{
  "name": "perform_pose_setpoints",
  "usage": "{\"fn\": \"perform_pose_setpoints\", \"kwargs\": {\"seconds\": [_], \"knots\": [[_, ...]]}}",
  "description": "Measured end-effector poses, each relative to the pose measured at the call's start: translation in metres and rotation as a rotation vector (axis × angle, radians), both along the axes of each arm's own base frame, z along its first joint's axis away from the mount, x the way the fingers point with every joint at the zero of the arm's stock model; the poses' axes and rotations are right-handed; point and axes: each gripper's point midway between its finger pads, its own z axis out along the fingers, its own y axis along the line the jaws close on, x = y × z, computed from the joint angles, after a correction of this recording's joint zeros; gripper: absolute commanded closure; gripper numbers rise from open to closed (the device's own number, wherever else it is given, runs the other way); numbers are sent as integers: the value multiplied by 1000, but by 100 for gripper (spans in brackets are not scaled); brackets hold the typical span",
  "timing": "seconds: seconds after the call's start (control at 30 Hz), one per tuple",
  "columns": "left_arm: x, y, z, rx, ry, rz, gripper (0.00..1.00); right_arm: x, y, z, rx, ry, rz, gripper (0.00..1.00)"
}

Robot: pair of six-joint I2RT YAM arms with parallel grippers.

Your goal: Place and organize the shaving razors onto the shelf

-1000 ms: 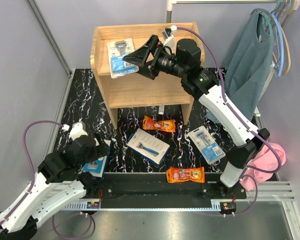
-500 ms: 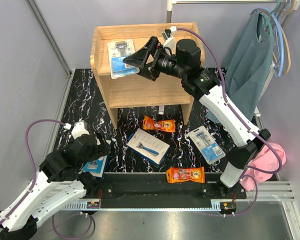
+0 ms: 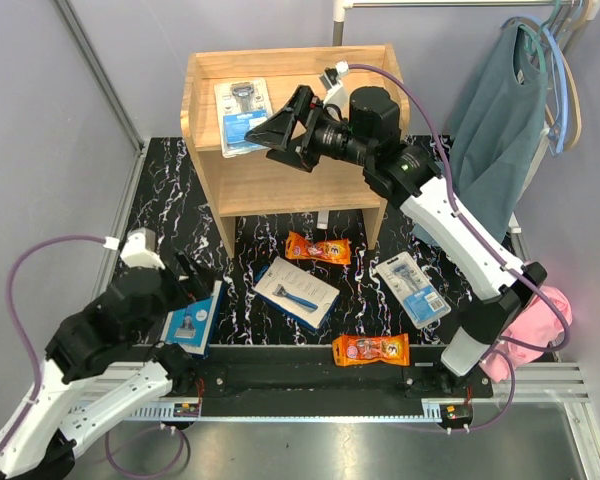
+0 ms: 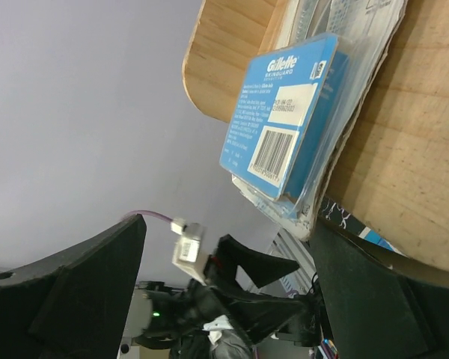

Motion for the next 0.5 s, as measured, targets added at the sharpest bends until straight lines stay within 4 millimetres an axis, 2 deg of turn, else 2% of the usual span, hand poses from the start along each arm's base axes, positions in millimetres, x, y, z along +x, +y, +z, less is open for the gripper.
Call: {"fn": "perform_pose_setpoints", "kwargs": {"seconds": [0.13, 0.2, 0.3, 0.5], "knots": [[12, -12, 59, -43, -104, -40, 9, -5, -3, -2, 2, -2, 2, 0], [21, -22, 84, -55, -145, -61, 17, -8, -5, -4, 2, -3, 2, 0], [34, -36, 106, -52, -179, -94, 22, -16, -10, -9, -6, 3, 2, 0], [61, -67, 147, -15, -226, -171, 22, -32, -28, -27, -45, 43, -21, 0]]}}
